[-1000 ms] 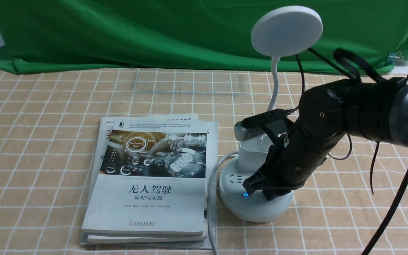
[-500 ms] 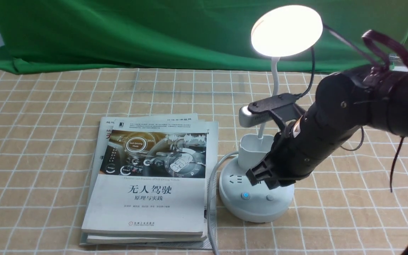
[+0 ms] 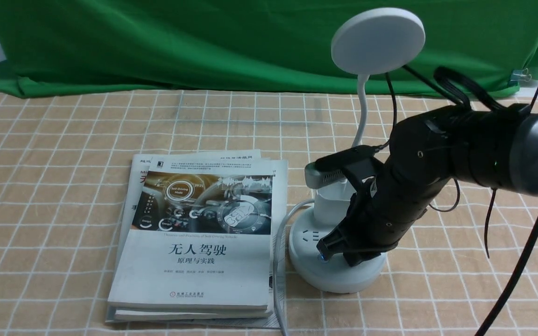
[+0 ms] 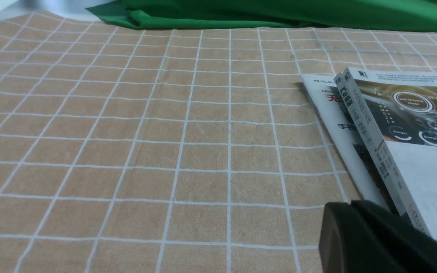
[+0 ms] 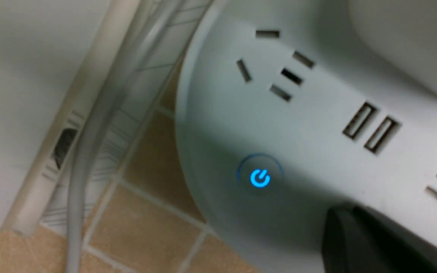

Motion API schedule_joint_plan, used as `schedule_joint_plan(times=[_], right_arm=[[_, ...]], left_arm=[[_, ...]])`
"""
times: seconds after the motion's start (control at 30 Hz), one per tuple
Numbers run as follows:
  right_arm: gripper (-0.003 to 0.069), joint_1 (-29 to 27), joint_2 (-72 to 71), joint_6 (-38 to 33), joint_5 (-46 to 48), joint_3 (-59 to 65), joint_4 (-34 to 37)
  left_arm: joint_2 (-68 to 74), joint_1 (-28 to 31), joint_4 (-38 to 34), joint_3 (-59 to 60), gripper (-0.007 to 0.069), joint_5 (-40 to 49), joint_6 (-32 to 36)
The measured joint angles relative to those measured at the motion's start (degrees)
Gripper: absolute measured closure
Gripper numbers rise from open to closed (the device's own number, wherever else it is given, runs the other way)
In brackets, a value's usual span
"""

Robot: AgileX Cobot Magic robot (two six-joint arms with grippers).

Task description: Turn off the desk lamp on the light coffee tablecloth by hand.

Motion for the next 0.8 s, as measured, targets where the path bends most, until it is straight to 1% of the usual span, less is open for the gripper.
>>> schedule_joint_plan(times=[0.13,0.33,0.47,0.6,0.8], right_arm=[[0.0621,0.0,-2.8,0.0,-0.4,0.7,-0.1],[0.0620,0.0,-14.0,0.1,1.8,2.3,-0.2],[0.0618,0.0,-21.9,1.5,2.5,7.2,-0.2],[0.0615,0.0,-35.2,3.7,2.0,16.9,-0.2],[0.0600,0.0,-46.5,5.1,1.4,24.2,-0.2]], left_arm=[[0.0,0.0,0.0,0.0,0.0620,0.0,0.0],[0.0,0.0,0.0,0.0,0.0620,0.0,0.0],[0.0,0.0,0.0,0.0,0.0620,0.0,0.0],[0.0,0.0,0.0,0.0,0.0620,0.0,-0.1],[0.0,0.0,0.0,0.0,0.0620,0.0,-0.1]])
